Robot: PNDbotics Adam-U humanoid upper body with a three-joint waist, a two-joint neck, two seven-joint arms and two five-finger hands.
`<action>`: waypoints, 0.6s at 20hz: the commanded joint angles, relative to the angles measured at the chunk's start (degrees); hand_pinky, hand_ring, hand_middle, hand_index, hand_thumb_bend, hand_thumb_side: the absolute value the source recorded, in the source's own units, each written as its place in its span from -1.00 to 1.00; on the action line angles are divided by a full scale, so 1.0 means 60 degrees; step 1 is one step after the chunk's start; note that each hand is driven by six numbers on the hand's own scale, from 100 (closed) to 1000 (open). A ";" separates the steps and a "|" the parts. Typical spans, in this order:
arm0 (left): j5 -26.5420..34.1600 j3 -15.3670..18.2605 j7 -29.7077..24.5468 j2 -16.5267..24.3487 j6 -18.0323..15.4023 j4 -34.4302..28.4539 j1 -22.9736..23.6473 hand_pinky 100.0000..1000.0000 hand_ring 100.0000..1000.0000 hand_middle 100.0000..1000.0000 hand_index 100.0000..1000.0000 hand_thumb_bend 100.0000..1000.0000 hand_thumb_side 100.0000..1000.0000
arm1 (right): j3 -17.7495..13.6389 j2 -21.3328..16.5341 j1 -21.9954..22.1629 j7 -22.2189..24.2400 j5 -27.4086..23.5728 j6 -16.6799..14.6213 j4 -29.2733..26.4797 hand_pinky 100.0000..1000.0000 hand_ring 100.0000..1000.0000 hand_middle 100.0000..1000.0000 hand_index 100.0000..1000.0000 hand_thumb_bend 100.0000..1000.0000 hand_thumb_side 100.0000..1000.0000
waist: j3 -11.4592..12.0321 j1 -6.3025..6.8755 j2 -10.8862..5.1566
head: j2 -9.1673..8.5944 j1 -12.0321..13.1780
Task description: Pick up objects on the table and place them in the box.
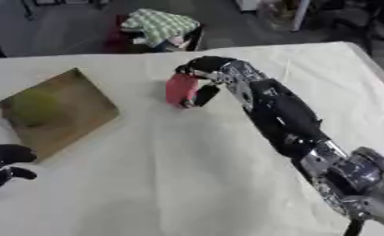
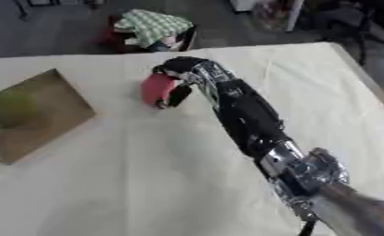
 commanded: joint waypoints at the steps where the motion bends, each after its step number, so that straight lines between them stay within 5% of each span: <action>1: -0.0031 0.0050 0.0023 0.0138 -0.0011 -0.0101 -0.0064 -0.02 0.26 0.12 0.17 -1.00 0.48 | -0.0046 -0.0108 -0.0189 -0.0334 -0.0007 -0.0073 -0.0138 0.42 0.40 0.25 0.79 -0.60 -0.15 | -0.0016 0.0034 -0.0150 | -0.0043 -0.0001; 12: -0.0005 -0.0040 -0.0050 0.0096 -0.0010 -0.0125 -0.0145 -0.02 0.26 0.12 0.17 -1.00 0.48 | 0.0272 0.0417 -0.1061 0.0016 -0.1644 -0.0360 -0.1057 0.38 0.31 0.16 0.75 -0.80 -0.22 | 0.0349 0.0018 -0.0153 | -0.0086 -0.0196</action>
